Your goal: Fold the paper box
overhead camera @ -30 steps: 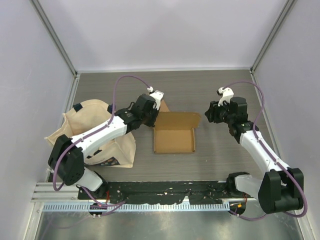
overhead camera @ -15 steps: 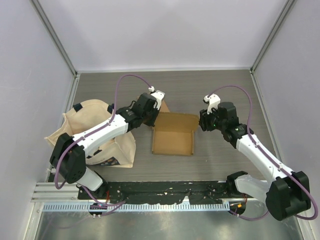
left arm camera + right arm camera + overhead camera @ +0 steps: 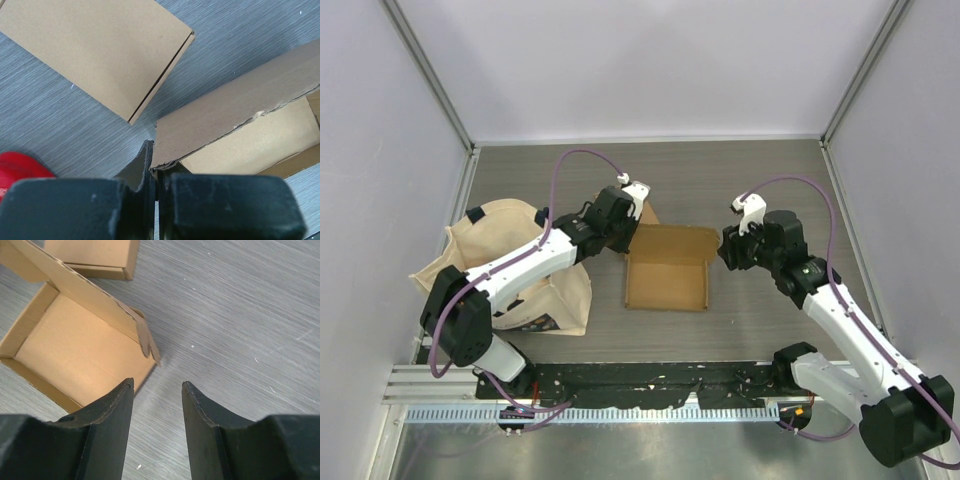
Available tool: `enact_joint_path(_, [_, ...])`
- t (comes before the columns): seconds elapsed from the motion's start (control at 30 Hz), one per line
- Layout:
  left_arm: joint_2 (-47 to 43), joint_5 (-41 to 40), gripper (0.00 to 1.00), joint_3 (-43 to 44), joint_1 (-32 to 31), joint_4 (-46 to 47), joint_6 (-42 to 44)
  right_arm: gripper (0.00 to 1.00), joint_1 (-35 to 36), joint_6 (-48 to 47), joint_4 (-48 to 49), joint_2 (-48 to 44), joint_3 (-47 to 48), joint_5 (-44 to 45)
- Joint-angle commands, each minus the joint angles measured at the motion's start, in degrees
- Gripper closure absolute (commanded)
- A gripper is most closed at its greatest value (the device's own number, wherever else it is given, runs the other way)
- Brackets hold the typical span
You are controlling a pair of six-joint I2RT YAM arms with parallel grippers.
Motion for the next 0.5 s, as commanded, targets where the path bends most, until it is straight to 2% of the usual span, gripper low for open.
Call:
enact_joint_path(0.0, [0.1, 0.3, 1.0, 2.2, 0.2, 0.3, 0.2, 0.51, 0.8, -1.3, 5.3, 1.3, 1.8, -2.9])
enact_joint_path(0.3, [-0.3, 0.5, 1.0, 1.8, 0.2, 0.9, 0.3, 0.58, 1.3, -2.5, 14.9, 6.6, 1.7, -4.5])
enact_joint_path(0.4, [-0.2, 0.5, 1.0, 1.8, 0.2, 1.2, 0.3, 0.67, 1.9, -2.2, 16.4, 7.7, 1.7, -5.6])
enact_joint_path(0.47, [-0.1, 0.5, 1.0, 2.2, 0.2, 1.1, 0.0, 0.8, 2.7, -1.6, 17.1, 8.0, 1.8, -5.8])
